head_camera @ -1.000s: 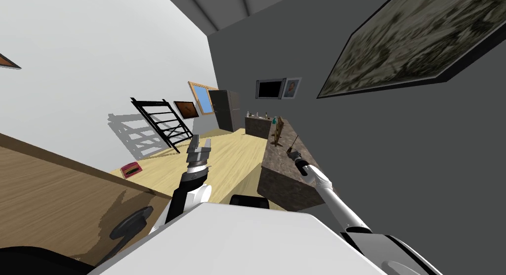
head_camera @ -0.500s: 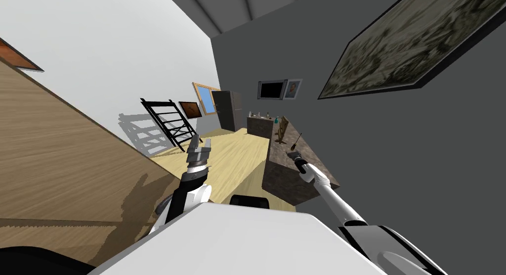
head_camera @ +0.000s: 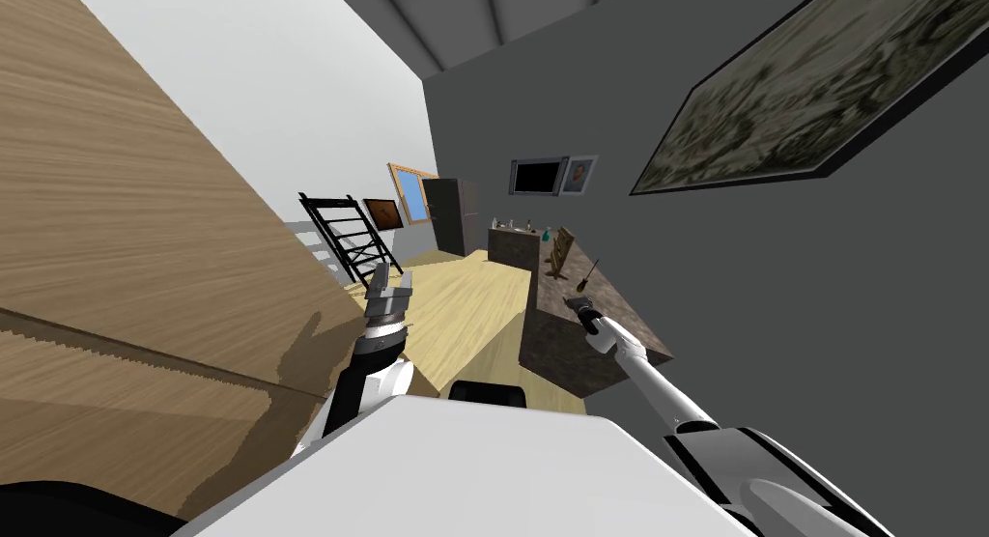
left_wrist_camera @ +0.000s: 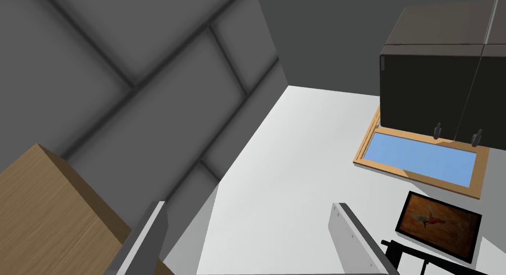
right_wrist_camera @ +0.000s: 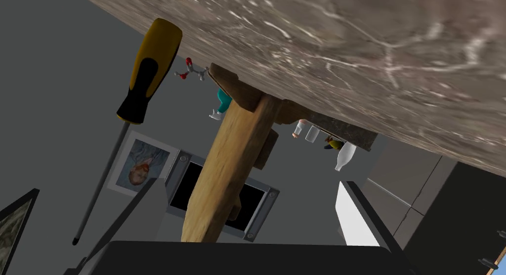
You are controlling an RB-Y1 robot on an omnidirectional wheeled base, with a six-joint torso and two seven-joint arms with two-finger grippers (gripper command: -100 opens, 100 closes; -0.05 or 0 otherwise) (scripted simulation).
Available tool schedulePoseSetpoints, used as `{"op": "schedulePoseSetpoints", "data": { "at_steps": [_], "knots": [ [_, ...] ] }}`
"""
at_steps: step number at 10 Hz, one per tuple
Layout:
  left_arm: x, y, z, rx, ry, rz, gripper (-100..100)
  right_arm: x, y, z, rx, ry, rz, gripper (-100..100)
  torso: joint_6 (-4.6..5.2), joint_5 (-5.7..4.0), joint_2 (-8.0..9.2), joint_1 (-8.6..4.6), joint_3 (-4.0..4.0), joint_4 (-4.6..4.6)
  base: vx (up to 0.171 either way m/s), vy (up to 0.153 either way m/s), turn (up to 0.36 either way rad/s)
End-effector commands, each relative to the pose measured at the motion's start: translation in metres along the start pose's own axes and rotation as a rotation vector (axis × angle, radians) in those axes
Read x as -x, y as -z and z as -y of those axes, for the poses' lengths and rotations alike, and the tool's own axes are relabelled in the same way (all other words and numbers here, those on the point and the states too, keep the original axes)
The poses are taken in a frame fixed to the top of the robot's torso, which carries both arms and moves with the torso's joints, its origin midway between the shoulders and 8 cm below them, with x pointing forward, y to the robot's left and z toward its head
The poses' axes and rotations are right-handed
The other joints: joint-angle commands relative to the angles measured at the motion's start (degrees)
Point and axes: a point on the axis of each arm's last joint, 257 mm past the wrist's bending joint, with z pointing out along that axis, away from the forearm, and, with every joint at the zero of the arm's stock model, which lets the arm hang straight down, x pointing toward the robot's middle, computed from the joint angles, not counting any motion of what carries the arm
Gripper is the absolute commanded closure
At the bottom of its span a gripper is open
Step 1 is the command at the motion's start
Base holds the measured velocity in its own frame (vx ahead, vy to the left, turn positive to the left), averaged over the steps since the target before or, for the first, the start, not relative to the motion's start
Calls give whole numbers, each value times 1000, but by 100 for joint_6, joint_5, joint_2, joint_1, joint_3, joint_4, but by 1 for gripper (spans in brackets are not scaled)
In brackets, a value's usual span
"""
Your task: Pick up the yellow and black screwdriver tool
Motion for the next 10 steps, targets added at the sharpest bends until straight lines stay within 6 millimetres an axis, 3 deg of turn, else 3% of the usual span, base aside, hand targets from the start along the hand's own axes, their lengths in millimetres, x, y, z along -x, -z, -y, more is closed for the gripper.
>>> {"op": "schedulePoseSetpoints", "data": {
  "at_steps": [1, 3, 4, 8, 9, 10],
  "knots": [
    [0, 0, 0, 0, 0, 0, 0, -3, -5, 8, -14, -10, -15, -100, 0, 0, 0, 0, 0, 0, -64, 77, 19],
    [0, 0, 0, 0, 0, 0, 0, -12, -9, 27, -53, -40, -60, -100, 1, -5, -8, -23, -4, -1, -59, 69, 76],
    [0, 0, 0, 0, 0, 0, 0, -12, -9, 27, -53, -40, -60, -100, 0, -5, -8, -18, -4, -2, -37, 59, 29],
    [0, 0, 0, 0, 0, 0, 0, -35, -13, 73, -149, -110, -155, -100, 0, -5, -17, -25, -9, -3, -34, 59, 107],
    [0, 0, 0, 0, 0, 0, 0, -35, -13, 73, -149, -111, -155, -100, 1, -6, -17, -26, -10, -4, -19, 33, 45],
    [0, 0, 0, 0, 0, 0, 0, -41, -12, 86, -176, -130, -180, -100, 3, -7, -21, -35, -12, -4, -6, 21, 94]
  ]
}}
